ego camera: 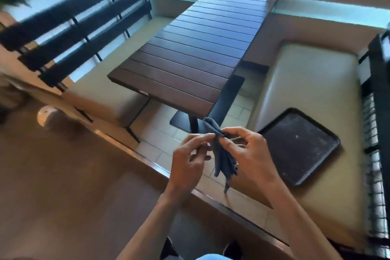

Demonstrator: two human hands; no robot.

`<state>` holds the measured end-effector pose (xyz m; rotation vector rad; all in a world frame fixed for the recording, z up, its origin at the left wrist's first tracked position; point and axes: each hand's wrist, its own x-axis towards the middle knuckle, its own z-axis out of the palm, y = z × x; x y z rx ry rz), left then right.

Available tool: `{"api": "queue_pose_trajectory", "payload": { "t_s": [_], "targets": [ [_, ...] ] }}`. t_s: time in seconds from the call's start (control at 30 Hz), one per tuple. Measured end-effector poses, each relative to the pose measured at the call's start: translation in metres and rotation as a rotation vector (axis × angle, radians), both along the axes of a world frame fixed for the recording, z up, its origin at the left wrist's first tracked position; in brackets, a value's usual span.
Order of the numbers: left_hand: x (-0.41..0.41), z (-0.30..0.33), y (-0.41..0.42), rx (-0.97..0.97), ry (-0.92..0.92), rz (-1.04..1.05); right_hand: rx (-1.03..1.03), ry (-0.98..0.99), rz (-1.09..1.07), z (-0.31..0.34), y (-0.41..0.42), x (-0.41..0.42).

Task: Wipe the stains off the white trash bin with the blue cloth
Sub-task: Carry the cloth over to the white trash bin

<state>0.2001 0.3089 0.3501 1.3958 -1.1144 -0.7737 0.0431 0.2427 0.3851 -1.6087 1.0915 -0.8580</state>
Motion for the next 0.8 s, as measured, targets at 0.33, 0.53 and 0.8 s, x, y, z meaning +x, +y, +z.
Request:
{"api": "queue_pose_trajectory", "payload": {
  "t_s": [0.33,0.53,0.8],
  "targets": [
    [0.16,0.001,0.03,0.158,0.097,0.044,0.09,0.024,0.306,0.002,-0.004,0.146],
    [0.257,-0.009,0.062,0.147,0.139,0.13,0.172,-0.053,0.358,-0.011,0.006,0.256],
    [0.361,-0.016,0.102,0.065,0.082,0.506,0.338,-0.088,0.513,-0.031,0.025,0.4]
  ]
}}
